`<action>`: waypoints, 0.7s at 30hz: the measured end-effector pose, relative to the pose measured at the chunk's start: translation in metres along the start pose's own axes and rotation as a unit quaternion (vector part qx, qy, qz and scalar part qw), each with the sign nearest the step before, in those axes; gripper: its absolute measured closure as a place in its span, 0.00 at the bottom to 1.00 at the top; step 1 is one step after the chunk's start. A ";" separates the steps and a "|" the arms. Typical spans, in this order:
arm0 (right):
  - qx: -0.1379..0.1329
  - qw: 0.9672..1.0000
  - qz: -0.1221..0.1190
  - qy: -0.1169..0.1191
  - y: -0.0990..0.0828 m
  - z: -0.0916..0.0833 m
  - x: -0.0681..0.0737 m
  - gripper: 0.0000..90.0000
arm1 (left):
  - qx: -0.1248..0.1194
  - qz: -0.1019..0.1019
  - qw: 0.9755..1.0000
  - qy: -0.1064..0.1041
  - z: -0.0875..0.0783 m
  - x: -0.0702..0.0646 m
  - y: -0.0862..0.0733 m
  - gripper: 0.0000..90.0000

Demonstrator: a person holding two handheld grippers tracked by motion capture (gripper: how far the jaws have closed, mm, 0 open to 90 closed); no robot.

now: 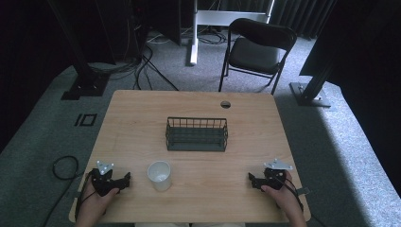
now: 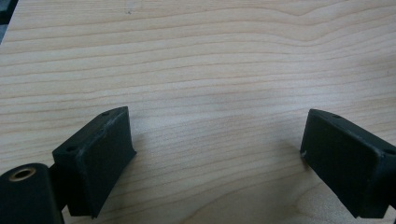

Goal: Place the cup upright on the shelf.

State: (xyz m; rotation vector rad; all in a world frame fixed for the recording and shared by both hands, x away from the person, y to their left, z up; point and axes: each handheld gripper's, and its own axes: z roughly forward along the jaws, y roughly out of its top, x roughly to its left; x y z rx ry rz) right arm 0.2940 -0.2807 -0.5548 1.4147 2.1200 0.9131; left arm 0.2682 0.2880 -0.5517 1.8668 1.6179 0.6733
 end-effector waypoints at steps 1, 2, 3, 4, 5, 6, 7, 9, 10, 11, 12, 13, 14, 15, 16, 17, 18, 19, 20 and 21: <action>0.000 1.000 0.000 0.000 0.000 0.000 0.000 0.11 | 0.000 0.000 1.000 0.000 0.000 0.000 0.000 0.11; 0.000 1.000 0.000 0.000 0.000 0.000 0.000 0.11 | 0.000 0.000 1.000 0.000 0.000 0.000 0.000 0.11; 0.000 1.000 0.000 0.000 0.000 0.000 0.000 0.11 | 0.000 0.000 1.000 0.000 0.000 0.000 0.000 0.11; 0.000 1.000 0.000 0.000 0.000 0.000 0.000 0.11 | 0.000 0.000 1.000 0.000 0.000 0.000 0.000 0.11; 0.001 1.000 -0.001 0.001 0.000 0.000 0.000 0.11 | 0.000 0.000 1.000 0.000 0.000 0.000 0.000 0.11; 0.001 1.000 -0.001 0.002 0.000 0.000 0.000 0.11 | 0.000 0.000 1.000 0.000 0.000 0.000 0.000 0.11; 0.001 1.000 -0.001 0.001 0.000 0.000 0.000 0.11 | 0.000 0.000 1.000 -0.001 0.000 0.000 0.000 0.11; 0.001 1.000 -0.001 0.001 0.000 0.000 0.000 0.11 | 0.000 0.000 1.000 0.000 0.000 0.000 0.000 0.11; 0.001 1.000 -0.002 0.001 0.000 0.000 0.000 0.12 | 0.000 0.000 1.000 0.000 0.000 0.000 0.000 0.11; 0.000 1.000 -0.002 0.001 0.000 0.000 0.000 0.12 | 0.000 0.000 1.000 0.000 0.000 0.000 0.000 0.11; 0.000 1.000 -0.002 0.001 0.000 0.000 0.000 0.12 | 0.000 0.000 1.000 0.000 0.000 0.000 0.000 0.11; 0.000 1.000 -0.003 0.002 0.000 0.000 -0.001 0.12 | 0.000 0.000 1.000 -0.001 0.000 0.000 0.000 0.11; 0.000 1.000 -0.003 0.003 0.000 0.000 -0.001 0.12 | 0.000 0.000 1.000 0.000 0.000 0.000 0.000 0.11; 0.000 1.000 -0.003 0.003 0.000 0.000 -0.001 0.12 | 0.000 0.000 1.000 0.000 0.000 0.000 0.000 0.11; 0.000 1.000 -0.004 0.004 0.000 0.000 -0.001 0.12 | 0.000 0.000 1.000 0.000 0.000 0.000 0.000 0.11; 0.000 1.000 -0.004 0.004 0.001 0.000 -0.001 0.12 | 0.000 0.000 1.000 0.000 0.000 0.000 0.000 0.11; -0.001 1.000 -0.002 0.002 0.001 0.001 -0.002 0.12 | 0.000 0.000 1.000 0.000 0.000 0.000 0.000 0.11; -0.002 1.000 -0.001 0.000 0.001 0.001 -0.002 0.12 | 0.000 0.000 1.000 -0.001 0.000 0.000 0.000 0.11; -0.001 1.000 -0.001 0.000 0.002 0.002 -0.002 0.13 | 0.000 0.002 1.000 -0.002 0.000 0.000 0.000 0.11; -0.003 1.000 -0.001 0.001 0.003 0.002 -0.002 0.14 | 0.000 0.005 1.000 -0.004 0.001 0.001 0.001 0.11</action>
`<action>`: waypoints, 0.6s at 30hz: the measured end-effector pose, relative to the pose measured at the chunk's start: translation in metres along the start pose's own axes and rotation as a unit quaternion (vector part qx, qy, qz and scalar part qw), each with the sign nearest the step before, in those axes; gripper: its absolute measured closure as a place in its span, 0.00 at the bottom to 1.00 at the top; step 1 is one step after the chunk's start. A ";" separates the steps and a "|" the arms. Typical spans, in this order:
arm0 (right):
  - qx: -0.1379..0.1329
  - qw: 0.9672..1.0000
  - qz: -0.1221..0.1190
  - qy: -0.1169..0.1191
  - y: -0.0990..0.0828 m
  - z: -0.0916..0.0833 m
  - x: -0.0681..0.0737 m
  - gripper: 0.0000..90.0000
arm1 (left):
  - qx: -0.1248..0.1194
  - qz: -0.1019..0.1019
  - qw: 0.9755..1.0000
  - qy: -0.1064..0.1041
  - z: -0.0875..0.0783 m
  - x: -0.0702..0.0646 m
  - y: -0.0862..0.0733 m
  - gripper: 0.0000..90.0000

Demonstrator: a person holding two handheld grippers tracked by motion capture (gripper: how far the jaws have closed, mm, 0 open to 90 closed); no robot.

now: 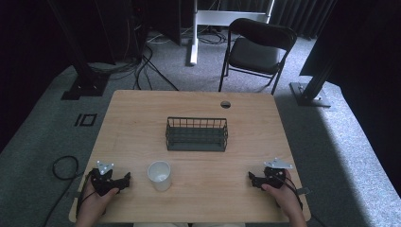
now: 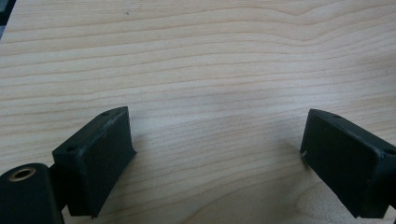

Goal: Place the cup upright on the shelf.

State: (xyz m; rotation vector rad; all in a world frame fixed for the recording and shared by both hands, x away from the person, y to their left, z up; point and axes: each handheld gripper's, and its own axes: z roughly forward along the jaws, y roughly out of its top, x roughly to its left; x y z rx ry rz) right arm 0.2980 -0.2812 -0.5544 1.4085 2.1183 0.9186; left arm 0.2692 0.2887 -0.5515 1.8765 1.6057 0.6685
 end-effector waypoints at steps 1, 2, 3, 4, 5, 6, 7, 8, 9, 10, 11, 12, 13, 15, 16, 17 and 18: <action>-0.001 1.000 0.004 0.000 0.001 0.001 0.000 0.14 | 0.000 0.000 1.000 -0.001 0.000 0.000 0.000 0.11; -0.003 1.000 0.005 0.002 0.002 0.001 -0.001 0.14 | 0.000 0.001 1.000 -0.002 0.001 0.000 0.001 0.11; -0.002 1.000 0.003 0.004 0.002 0.002 -0.001 0.14 | 0.001 0.002 1.000 -0.003 0.001 0.000 0.001 0.10; -0.001 1.000 0.004 0.005 0.003 0.003 0.000 0.14 | 0.000 0.003 1.000 -0.003 0.001 0.000 0.001 0.11; -0.003 1.000 0.003 0.006 0.004 0.003 0.000 0.14 | 0.000 0.003 1.000 -0.003 0.001 0.000 0.001 0.10; -0.004 1.000 0.002 0.006 0.006 0.004 0.001 0.14 | 0.001 0.003 1.000 -0.003 0.001 0.000 0.001 0.11; -0.004 1.000 -0.003 0.006 0.007 0.004 0.002 0.14 | 0.001 0.003 1.000 -0.003 0.001 0.000 0.001 0.11; -0.005 1.000 -0.005 0.006 0.008 0.004 0.003 0.14 | 0.001 0.003 1.000 -0.003 0.001 0.000 0.001 0.11; -0.006 1.000 -0.009 0.008 0.010 0.004 0.004 0.14 | 0.000 0.003 1.000 -0.003 0.001 0.000 0.001 0.11; -0.006 1.000 -0.015 0.011 0.011 0.004 0.006 0.14 | 0.000 0.003 1.000 -0.003 0.001 0.000 0.001 0.10; -0.005 1.000 -0.018 0.012 0.013 0.004 0.008 0.13 | 0.001 0.003 1.000 -0.003 0.001 0.000 0.001 0.10; -0.007 1.000 -0.019 0.013 0.014 0.004 0.009 0.13 | 0.001 0.004 1.000 -0.004 0.001 0.000 0.001 0.10; -0.008 1.000 -0.024 0.014 0.016 0.004 0.011 0.13 | 0.001 0.005 1.000 -0.005 0.001 0.001 0.001 0.10; -0.010 0.999 -0.032 0.018 0.019 0.003 0.015 0.13 | 0.000 0.008 1.000 -0.008 0.001 0.001 0.001 0.10; -0.013 0.999 -0.032 0.023 0.020 0.003 0.016 0.13 | 0.000 0.008 1.000 -0.008 0.001 0.001 0.001 0.10; -0.015 0.999 -0.034 0.026 0.022 0.004 0.018 0.13 | 0.000 0.008 1.000 -0.008 0.001 0.001 0.001 0.10; -0.019 0.999 -0.040 0.029 0.022 0.004 0.020 0.13 | 0.000 0.008 1.000 -0.008 0.001 0.001 0.001 0.11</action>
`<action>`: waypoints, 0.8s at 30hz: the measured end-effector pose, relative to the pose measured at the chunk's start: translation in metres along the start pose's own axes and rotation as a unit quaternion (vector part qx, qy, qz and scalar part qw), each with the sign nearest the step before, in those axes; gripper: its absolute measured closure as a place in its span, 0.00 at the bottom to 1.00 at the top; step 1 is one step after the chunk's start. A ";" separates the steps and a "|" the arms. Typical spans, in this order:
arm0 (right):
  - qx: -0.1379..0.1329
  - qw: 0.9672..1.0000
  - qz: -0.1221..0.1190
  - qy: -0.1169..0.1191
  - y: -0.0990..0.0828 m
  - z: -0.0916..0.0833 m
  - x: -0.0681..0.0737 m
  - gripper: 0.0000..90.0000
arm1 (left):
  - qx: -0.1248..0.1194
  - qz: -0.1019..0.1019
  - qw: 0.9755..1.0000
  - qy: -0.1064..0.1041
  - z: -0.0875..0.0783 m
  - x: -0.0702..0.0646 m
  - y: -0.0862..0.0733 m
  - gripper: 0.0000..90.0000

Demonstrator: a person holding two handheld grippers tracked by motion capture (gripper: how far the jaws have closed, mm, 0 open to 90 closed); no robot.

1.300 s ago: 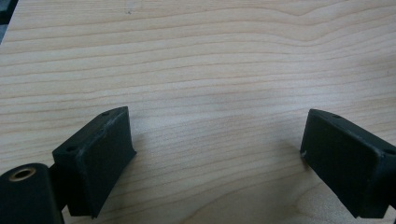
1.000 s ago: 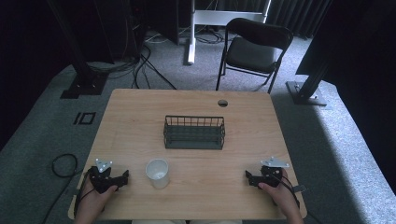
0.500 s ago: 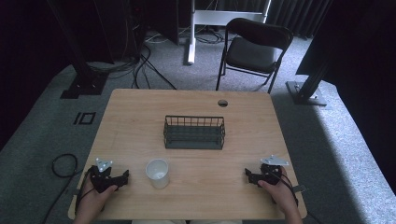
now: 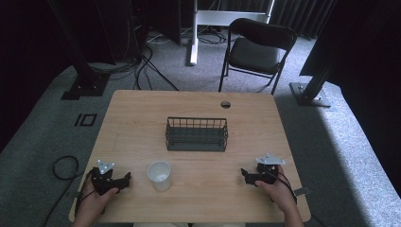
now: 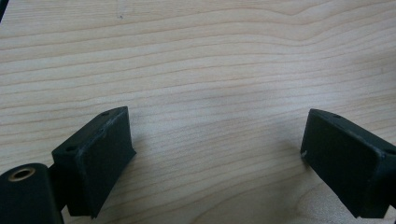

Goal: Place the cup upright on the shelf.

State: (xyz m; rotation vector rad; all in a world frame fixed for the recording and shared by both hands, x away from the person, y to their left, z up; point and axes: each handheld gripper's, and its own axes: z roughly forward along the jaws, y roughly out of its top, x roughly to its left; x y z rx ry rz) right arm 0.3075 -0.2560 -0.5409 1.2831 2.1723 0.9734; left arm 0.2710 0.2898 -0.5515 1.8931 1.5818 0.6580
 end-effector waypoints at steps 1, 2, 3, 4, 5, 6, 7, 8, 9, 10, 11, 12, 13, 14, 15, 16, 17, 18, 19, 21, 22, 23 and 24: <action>0.000 1.000 0.000 0.000 0.000 0.000 0.000 0.13 | 0.000 0.000 1.000 0.000 0.000 0.000 0.000 0.10; -0.003 1.000 -0.001 0.007 0.001 0.001 0.002 0.13 | 0.000 0.000 1.000 0.000 0.000 0.000 0.000 0.10; -0.007 1.000 -0.008 0.021 0.001 0.004 0.006 0.13 | 0.000 0.000 1.000 0.000 0.000 0.000 0.000 0.10; -0.007 0.999 -0.020 0.029 0.002 0.006 0.011 0.13 | 0.000 0.000 1.000 0.000 0.000 0.000 0.000 0.11; -0.007 0.999 -0.020 0.029 0.002 0.006 0.011 0.13 | 0.000 0.000 1.000 0.000 0.000 0.000 0.000 0.10; -0.008 0.999 -0.021 0.034 0.003 0.006 0.013 0.13 | 0.000 0.000 1.000 0.000 0.000 0.000 0.000 0.10; -0.008 0.999 -0.021 0.034 0.003 0.006 0.013 0.13 | 0.000 0.000 1.000 0.000 0.000 0.000 0.000 0.10; -0.011 0.998 -0.031 0.049 0.007 0.009 0.021 0.13 | 0.000 0.000 1.000 0.000 0.000 0.000 0.000 0.10; -0.012 0.998 -0.033 0.055 0.008 0.009 0.023 0.13 | 0.000 0.000 1.000 0.000 0.000 0.000 0.000 0.10; -0.015 0.997 -0.035 0.063 0.010 0.010 0.026 0.13 | 0.000 0.000 1.000 0.000 0.000 0.000 0.000 0.10; -0.016 0.997 -0.039 0.068 0.011 0.010 0.028 0.13 | 0.000 0.000 1.000 0.000 0.000 0.000 0.000 0.11; -0.016 0.997 -0.039 0.068 0.011 0.010 0.028 0.13 | 0.000 0.000 1.000 0.000 0.000 0.000 0.000 0.10; -0.017 0.996 -0.042 0.073 0.014 0.012 0.033 0.13 | 0.000 0.001 1.000 -0.001 0.000 0.000 0.000 0.10; -0.018 0.996 -0.044 0.078 0.016 0.012 0.035 0.13 | 0.000 0.001 1.000 -0.002 0.000 0.000 0.000 0.10; -0.020 0.995 -0.046 0.082 0.017 0.013 0.037 0.13 | 0.000 0.002 1.000 -0.002 0.000 0.000 0.000 0.10; -0.020 0.995 -0.048 0.085 0.019 0.013 0.040 0.13 | 0.000 0.002 1.000 -0.002 0.000 0.000 0.000 0.10; -0.022 0.995 -0.048 0.088 0.020 0.014 0.042 0.13 | 0.000 0.003 1.000 -0.003 0.000 0.000 0.000 0.10; -0.022 0.995 -0.048 0.088 0.020 0.014 0.042 0.13 | 0.000 0.003 1.000 -0.003 0.000 0.000 0.000 0.10; -0.023 0.994 -0.049 0.093 0.021 0.014 0.044 0.13 | 0.000 0.003 1.000 -0.003 0.000 0.000 0.000 0.10; -0.031 0.992 -0.052 0.108 0.025 0.015 0.052 0.13 | 0.000 0.003 1.000 -0.003 0.000 0.001 0.000 0.10; -0.034 0.991 -0.053 0.115 0.026 0.015 0.054 0.13 | 0.000 0.004 1.000 -0.004 0.000 0.001 0.000 0.10; -0.039 0.990 -0.050 0.125 0.028 0.015 0.057 0.13 | 0.000 0.004 1.000 -0.005 0.000 0.001 0.000 0.10; -0.041 0.989 -0.049 0.131 0.029 0.015 0.059 0.13 | 0.000 0.005 1.000 -0.005 0.000 0.001 0.000 0.10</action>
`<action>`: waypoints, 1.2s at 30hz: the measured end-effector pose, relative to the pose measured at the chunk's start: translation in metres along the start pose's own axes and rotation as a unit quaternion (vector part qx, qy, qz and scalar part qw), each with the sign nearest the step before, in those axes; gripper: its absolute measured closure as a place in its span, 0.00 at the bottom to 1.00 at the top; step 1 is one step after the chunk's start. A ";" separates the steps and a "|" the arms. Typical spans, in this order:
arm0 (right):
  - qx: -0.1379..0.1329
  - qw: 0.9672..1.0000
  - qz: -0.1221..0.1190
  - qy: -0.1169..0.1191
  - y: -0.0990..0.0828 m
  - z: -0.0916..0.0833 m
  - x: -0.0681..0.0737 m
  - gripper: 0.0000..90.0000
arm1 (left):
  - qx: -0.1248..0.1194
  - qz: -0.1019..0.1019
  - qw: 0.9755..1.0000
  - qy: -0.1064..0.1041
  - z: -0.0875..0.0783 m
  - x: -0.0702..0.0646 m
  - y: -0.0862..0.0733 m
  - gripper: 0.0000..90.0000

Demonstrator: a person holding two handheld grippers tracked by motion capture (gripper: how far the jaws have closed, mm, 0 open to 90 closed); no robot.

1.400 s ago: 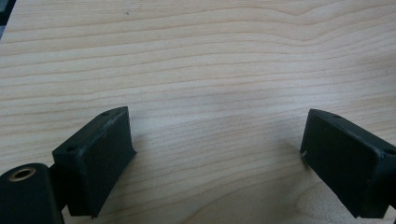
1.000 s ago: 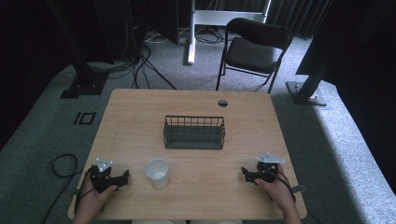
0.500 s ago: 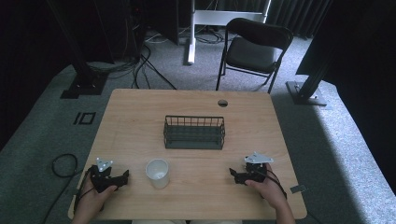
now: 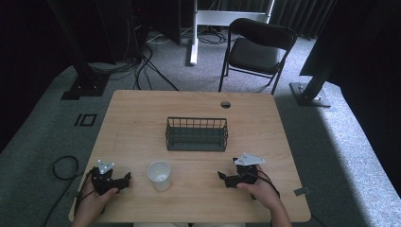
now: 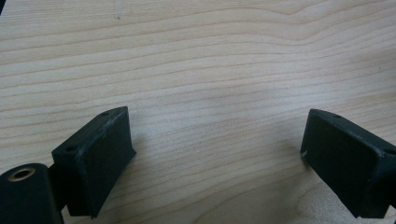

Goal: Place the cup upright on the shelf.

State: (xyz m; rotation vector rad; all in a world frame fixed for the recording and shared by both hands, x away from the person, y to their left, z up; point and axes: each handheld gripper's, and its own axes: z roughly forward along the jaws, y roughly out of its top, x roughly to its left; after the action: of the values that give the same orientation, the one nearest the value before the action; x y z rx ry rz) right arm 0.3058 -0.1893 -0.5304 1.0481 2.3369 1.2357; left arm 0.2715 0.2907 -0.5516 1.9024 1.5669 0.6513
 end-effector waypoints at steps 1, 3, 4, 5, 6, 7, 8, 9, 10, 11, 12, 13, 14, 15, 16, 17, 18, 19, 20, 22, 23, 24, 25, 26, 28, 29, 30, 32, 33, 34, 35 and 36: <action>-0.002 1.000 -0.002 0.006 0.002 0.001 0.003 0.13 | 0.000 0.000 1.000 0.000 0.000 0.000 0.000 0.10; -0.004 1.000 -0.008 0.011 0.005 0.003 0.008 0.13 | 0.000 0.000 1.000 0.000 0.000 0.000 0.000 0.10; -0.005 1.000 -0.010 0.014 0.006 0.004 0.010 0.13 | 0.000 0.000 1.000 0.000 0.000 0.000 0.000 0.10; -0.006 1.000 -0.013 0.019 0.008 0.006 0.012 0.13 | 0.000 0.000 1.000 0.000 0.000 0.000 0.000 0.10; -0.006 1.000 -0.013 0.019 0.008 0.006 0.012 0.13 | 0.000 0.000 1.000 0.000 0.000 0.000 0.000 0.10; -0.006 1.000 -0.015 0.020 0.009 0.007 0.014 0.13 | 0.000 0.000 1.000 0.000 0.000 0.000 0.000 0.10; -0.006 0.999 -0.020 0.027 0.011 0.011 0.019 0.13 | 0.000 0.000 1.000 0.000 0.000 0.000 0.000 0.10; -0.007 0.999 -0.021 0.030 0.012 0.012 0.021 0.13 | 0.000 0.000 1.000 0.000 0.000 0.000 0.000 0.10; -0.009 0.999 -0.023 0.035 0.013 0.013 0.023 0.13 | 0.000 0.001 1.000 0.000 0.000 0.000 0.000 0.11; -0.009 0.999 -0.023 0.040 0.014 0.015 0.026 0.13 | 0.000 0.002 1.000 -0.001 0.000 0.000 0.000 0.10; -0.009 0.999 -0.023 0.040 0.014 0.015 0.026 0.13 | 0.000 0.002 1.000 -0.001 0.000 0.000 0.000 0.10; -0.008 0.999 -0.025 0.042 0.015 0.015 0.029 0.13 | 0.000 0.002 1.000 -0.001 0.000 0.000 0.000 0.10; -0.008 0.998 -0.031 0.048 0.017 0.018 0.033 0.13 | 0.000 0.003 1.000 -0.003 0.000 0.001 0.000 0.10; -0.008 0.998 -0.033 0.050 0.017 0.018 0.035 0.13 | 0.000 0.003 1.000 -0.003 0.000 0.001 0.000 0.10; -0.008 0.998 -0.034 0.053 0.018 0.019 0.038 0.13 | 0.000 0.003 1.000 -0.003 0.000 0.001 0.000 0.10; -0.008 0.998 -0.038 0.054 0.019 0.020 0.040 0.13 | 0.000 0.003 1.000 -0.003 0.000 0.001 0.000 0.10; -0.008 0.998 -0.041 0.055 0.020 0.021 0.042 0.13 | 0.000 0.003 1.000 -0.003 0.000 0.001 0.000 0.10; -0.009 0.997 -0.041 0.060 0.021 0.023 0.045 0.13 | 0.000 0.003 1.000 -0.003 0.000 0.001 0.000 0.10; -0.008 0.997 -0.044 0.063 0.022 0.024 0.047 0.13 | 0.000 0.003 1.000 -0.003 0.000 0.001 0.000 0.10; -0.005 0.997 -0.047 0.068 0.022 0.026 0.051 0.13 | 0.000 0.003 1.000 -0.003 0.000 0.001 0.000 0.10; -0.005 0.996 -0.053 0.071 0.023 0.028 0.054 0.13 | 0.000 0.003 1.000 -0.003 0.000 0.001 0.000 0.10; -0.004 0.996 -0.053 0.075 0.024 0.029 0.057 0.13 | 0.000 0.003 1.000 -0.003 0.000 0.001 0.000 0.10; -0.004 0.995 -0.054 0.078 0.024 0.030 0.058 0.13 | 0.000 0.003 1.000 -0.003 0.000 0.001 0.000 0.10; -0.003 0.995 -0.055 0.083 0.025 0.031 0.061 0.13 | 0.000 0.003 1.000 -0.003 0.000 0.001 0.000 0.10; -0.004 0.994 -0.061 0.088 0.027 0.034 0.065 0.13 | 0.000 0.003 1.000 -0.003 0.000 0.001 0.000 0.10; -0.005 0.994 -0.062 0.091 0.027 0.035 0.067 0.13 | 0.000 0.003 1.000 -0.003 0.000 0.001 0.000 0.10; -0.005 0.994 -0.064 0.093 0.028 0.036 0.069 0.13 | 0.000 0.003 1.000 -0.003 0.000 0.001 0.000 0.10; -0.007 0.993 -0.069 0.101 0.031 0.039 0.075 0.13 | 0.000 0.003 1.000 -0.003 0.000 0.001 0.000 0.10; -0.008 0.992 -0.071 0.103 0.031 0.040 0.077 0.13 | 0.000 0.003 1.000 -0.003 0.000 0.001 0.000 0.10; -0.010 0.992 -0.074 0.106 0.032 0.042 0.080 0.13 | 0.000 0.003 1.000 -0.003 0.000 0.001 0.000 0.10; -0.009 0.991 -0.076 0.109 0.033 0.044 0.083 0.13 | 0.000 0.003 1.000 -0.003 0.000 0.001 0.000 0.10; -0.009 0.991 -0.076 0.109 0.033 0.044 0.083 0.13 | 0.000 0.003 1.000 -0.003 0.000 0.001 0.000 0.10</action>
State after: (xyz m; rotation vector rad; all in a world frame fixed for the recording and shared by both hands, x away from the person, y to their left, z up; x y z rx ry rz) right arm 0.2884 -0.0920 -0.5231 0.7442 2.5073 1.3707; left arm 0.2718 0.2915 -0.5516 1.9084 1.5570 0.6478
